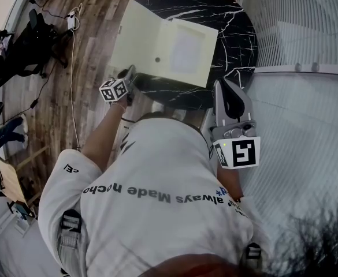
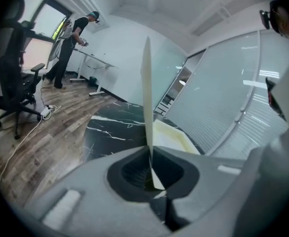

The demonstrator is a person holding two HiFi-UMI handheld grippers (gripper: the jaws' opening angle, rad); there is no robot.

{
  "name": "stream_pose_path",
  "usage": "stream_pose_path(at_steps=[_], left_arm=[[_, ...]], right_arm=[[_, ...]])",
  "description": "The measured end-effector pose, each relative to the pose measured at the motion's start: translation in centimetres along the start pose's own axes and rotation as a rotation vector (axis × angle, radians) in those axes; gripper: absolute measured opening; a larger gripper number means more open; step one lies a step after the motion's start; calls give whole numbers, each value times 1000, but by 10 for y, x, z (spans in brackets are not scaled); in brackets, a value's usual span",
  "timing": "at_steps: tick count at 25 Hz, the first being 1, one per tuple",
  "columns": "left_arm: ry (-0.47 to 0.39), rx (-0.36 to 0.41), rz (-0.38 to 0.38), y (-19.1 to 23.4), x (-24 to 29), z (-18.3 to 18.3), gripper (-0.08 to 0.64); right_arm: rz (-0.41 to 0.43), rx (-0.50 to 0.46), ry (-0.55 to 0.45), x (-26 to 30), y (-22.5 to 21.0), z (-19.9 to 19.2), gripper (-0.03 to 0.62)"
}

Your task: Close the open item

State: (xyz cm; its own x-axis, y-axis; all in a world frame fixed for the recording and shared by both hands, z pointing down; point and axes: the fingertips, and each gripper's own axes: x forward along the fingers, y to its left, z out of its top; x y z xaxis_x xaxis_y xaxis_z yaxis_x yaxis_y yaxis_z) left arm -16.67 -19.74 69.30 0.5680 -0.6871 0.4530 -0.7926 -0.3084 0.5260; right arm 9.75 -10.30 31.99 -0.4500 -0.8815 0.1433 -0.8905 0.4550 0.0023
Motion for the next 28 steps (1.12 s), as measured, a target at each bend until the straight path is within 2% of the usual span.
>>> stream_pose_path(at_steps=[7, 13, 20, 28], left_arm=[[41, 175, 23, -26, 2, 1, 20], [105, 400, 88, -44, 5, 1, 38], [150, 627, 93, -75, 10, -5, 46], [217, 816, 95, -103, 21, -18, 58]], right_arm=[[4, -5, -1, 0, 0, -1, 2], [5, -7, 0, -1, 1, 0, 2], [4, -9, 0, -4, 2, 0, 2], [-1, -5, 1, -5, 0, -2, 2]])
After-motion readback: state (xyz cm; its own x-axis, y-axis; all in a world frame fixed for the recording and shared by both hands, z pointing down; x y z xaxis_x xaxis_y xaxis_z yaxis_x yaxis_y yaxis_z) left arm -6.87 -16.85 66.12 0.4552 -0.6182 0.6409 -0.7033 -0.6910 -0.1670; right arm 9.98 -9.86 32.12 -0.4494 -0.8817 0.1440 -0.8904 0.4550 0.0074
